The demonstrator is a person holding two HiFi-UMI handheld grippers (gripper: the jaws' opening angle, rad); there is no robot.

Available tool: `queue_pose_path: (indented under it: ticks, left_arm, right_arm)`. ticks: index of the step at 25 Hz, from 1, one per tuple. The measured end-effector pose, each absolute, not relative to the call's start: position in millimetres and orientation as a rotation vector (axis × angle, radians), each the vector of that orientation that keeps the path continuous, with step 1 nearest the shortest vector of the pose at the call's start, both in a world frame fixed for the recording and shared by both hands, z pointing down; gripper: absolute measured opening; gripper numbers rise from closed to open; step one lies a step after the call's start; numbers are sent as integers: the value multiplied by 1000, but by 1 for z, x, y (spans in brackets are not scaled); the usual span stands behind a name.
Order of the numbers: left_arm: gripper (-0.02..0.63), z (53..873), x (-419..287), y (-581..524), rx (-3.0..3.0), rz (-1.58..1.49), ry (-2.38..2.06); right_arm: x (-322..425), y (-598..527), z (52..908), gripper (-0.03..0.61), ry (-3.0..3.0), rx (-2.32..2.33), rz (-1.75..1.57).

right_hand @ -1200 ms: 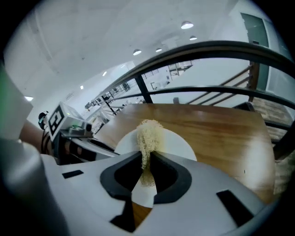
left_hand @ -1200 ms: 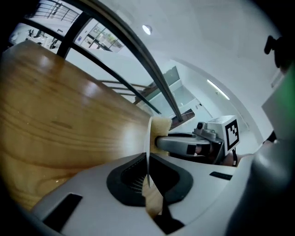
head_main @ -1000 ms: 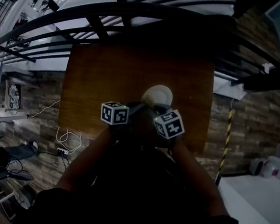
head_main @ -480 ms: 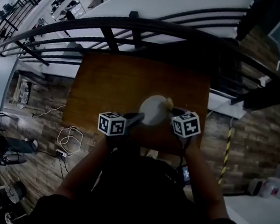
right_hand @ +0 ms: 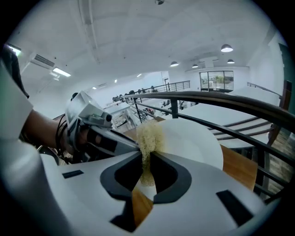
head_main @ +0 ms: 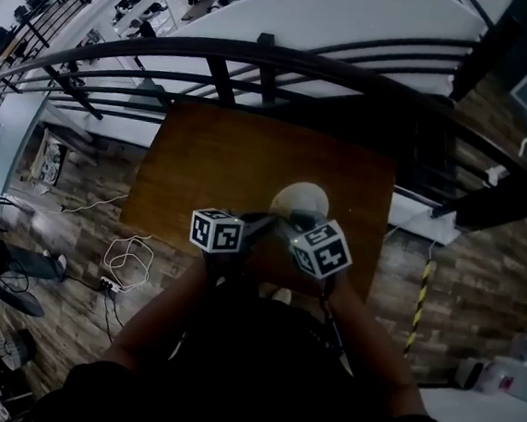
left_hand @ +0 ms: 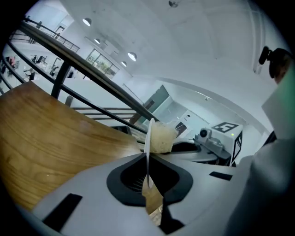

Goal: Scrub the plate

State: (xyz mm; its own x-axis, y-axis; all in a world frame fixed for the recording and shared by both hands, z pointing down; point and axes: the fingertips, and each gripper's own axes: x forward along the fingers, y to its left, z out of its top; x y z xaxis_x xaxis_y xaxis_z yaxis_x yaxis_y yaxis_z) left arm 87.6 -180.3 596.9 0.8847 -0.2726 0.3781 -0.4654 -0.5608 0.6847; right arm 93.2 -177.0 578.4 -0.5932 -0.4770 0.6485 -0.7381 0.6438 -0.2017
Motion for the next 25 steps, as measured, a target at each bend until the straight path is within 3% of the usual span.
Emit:
queue_pose_path:
  ticks: [11,16,25]
  left_arm:
    - [21,571,64,-187,2203,264,-651]
    - [21,576,75,-170,2190,286,-602]
    - [23,562,80,-181,2180,162,-644]
  right_arm:
    - [139,-168,614,55,-2211,945,746]
    - [173,-196,586,55,-2208,1078,688]
    - [111,-154,577,54,-2291,879,700]
